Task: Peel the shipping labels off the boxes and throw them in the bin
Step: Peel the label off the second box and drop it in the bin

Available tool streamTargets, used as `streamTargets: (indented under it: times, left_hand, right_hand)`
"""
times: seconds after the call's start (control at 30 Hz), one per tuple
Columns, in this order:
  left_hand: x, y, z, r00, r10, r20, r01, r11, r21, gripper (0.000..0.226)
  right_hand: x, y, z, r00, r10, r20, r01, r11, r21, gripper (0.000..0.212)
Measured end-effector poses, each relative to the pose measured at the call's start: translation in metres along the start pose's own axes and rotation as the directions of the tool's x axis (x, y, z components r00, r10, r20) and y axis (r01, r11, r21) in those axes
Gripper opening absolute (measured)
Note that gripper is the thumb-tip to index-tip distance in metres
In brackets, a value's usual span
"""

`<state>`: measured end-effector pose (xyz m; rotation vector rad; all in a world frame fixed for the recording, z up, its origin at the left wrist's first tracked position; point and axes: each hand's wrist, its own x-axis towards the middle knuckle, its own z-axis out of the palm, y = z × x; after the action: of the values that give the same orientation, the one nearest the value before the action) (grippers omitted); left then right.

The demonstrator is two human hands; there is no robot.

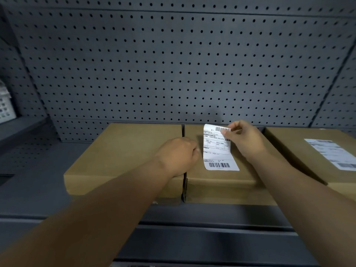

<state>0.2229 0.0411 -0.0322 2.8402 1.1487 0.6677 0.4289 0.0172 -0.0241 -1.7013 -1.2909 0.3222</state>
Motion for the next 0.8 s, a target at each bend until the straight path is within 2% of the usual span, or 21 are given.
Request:
streamTargets:
  times: [0.07, 0.17, 0.2, 0.27, 0.33, 0.4, 0.5, 0.57, 0.7, 0.8]
  left_hand:
    - [0.001, 0.0, 0.0, 1.0, -0.004, 0.003, 0.004, 1.0, 0.005, 0.021]
    - [0.001, 0.001, 0.0, 1.0, -0.015, -0.004, 0.015, 1.0, 0.006, 0.023]
    - [0.0, 0.001, 0.0, 1.0, -0.016, -0.007, 0.016, 1.0, 0.002, 0.023]
    - [0.0, 0.001, -0.001, 1.0, -0.019, -0.008, 0.019, 1.0, -0.003, 0.022]
    - [0.0, 0.001, -0.001, 1.0, -0.022, -0.004, 0.022, 1.0, -0.001, 0.021]
    - [0.0, 0.0, 0.0, 1.0, -0.022, -0.006, 0.023, 1.0, 0.004, 0.02]
    - [0.0, -0.001, 0.001, 1.0, -0.017, -0.024, 0.017, 1.0, 0.011, 0.019]
    - [0.0, -0.002, 0.002, 1.0, -0.012, -0.026, 0.012, 1.0, 0.01, 0.02]
    - [0.001, -0.004, 0.004, 0.999, -0.01, -0.032, 0.01, 1.0, 0.003, 0.022]
    - [0.002, -0.005, 0.004, 0.999, -0.005, -0.039, 0.005, 1.0, 0.013, 0.023]
  right_hand:
    - [0.0, -0.001, 0.001, 0.999, -0.032, 0.025, 0.033, 0.999, -0.029, 0.031]
    - [-0.001, -0.004, 0.002, 0.991, -0.058, 0.119, 0.057, 0.998, 0.007, 0.069]
    - [0.0, -0.006, 0.002, 0.985, -0.05, 0.166, 0.057, 0.998, -0.037, 0.071]
    - [0.006, -0.012, 0.002, 0.954, -0.024, 0.299, 0.107, 0.958, -0.266, 0.059]
    - [0.012, -0.024, 0.005, 0.896, 0.0, 0.444, 0.25, 0.827, -0.504, 0.049]
    - [0.016, -0.038, 0.012, 0.839, 0.011, 0.544, 0.366, 0.728, -0.58, 0.044]
    - [0.019, -0.052, 0.023, 0.794, -0.025, 0.607, 0.451, 0.694, -0.562, 0.038]
    - [0.022, -0.056, 0.026, 0.789, -0.057, 0.612, 0.454, 0.725, -0.518, 0.035]
    - [0.024, -0.054, 0.021, 0.8, -0.12, 0.588, 0.404, 0.832, -0.38, 0.008]
    - [0.016, -0.053, 0.018, 0.802, -0.164, 0.574, 0.43, 0.826, -0.364, 0.006]
